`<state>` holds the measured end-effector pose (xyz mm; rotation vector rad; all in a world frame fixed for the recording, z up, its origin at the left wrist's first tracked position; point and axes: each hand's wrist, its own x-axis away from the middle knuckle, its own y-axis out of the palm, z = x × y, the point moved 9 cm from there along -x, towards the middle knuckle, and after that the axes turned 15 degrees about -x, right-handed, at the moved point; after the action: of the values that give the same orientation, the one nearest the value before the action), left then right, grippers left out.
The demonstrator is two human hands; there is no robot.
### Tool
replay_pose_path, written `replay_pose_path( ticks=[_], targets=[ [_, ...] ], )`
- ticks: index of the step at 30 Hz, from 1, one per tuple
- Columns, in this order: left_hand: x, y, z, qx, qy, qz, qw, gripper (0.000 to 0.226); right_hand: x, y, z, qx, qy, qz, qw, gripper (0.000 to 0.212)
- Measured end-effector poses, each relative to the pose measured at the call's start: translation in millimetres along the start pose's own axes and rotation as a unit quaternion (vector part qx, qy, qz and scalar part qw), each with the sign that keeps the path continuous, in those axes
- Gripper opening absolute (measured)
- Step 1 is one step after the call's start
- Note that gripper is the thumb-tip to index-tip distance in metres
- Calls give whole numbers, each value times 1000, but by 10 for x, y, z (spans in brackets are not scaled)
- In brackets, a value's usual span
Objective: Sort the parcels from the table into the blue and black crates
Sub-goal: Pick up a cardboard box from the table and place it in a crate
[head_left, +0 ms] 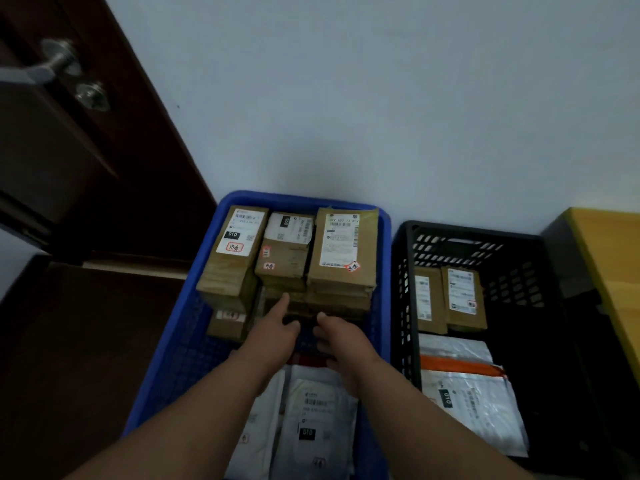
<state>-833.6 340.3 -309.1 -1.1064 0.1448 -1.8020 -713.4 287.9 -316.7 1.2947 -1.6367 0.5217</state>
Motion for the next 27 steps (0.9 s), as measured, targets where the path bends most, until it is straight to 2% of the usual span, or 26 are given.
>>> replay_pose_path(
  ticks=[6, 10, 15, 21, 24, 27],
  targets=[
    [556, 284, 352, -31, 58, -21, 998, 60, 652, -523, -30, 43, -92, 62, 993, 50],
    [889, 535, 569, -48, 86, -37, 994, 61, 1095, -925, 175, -19, -123, 93, 988, 51],
    [1278, 993, 919, -59, 127, -68, 988, 61, 1656, -1603, 264, -30, -171, 142, 975, 47],
    [1724, 1825, 1609, -130, 194, -89, 968, 55, 2205, -2762, 362, -11, -214, 222, 951, 52],
    [1901, 2437, 2077, -158, 220, -104, 957, 47, 2454, -3455, 435, -11, -221, 247, 943, 50],
    [2119, 3212, 2516, -150, 221, -141, 953, 52, 2737, -4324, 492, -16, -226, 265, 937, 47]
  ],
)
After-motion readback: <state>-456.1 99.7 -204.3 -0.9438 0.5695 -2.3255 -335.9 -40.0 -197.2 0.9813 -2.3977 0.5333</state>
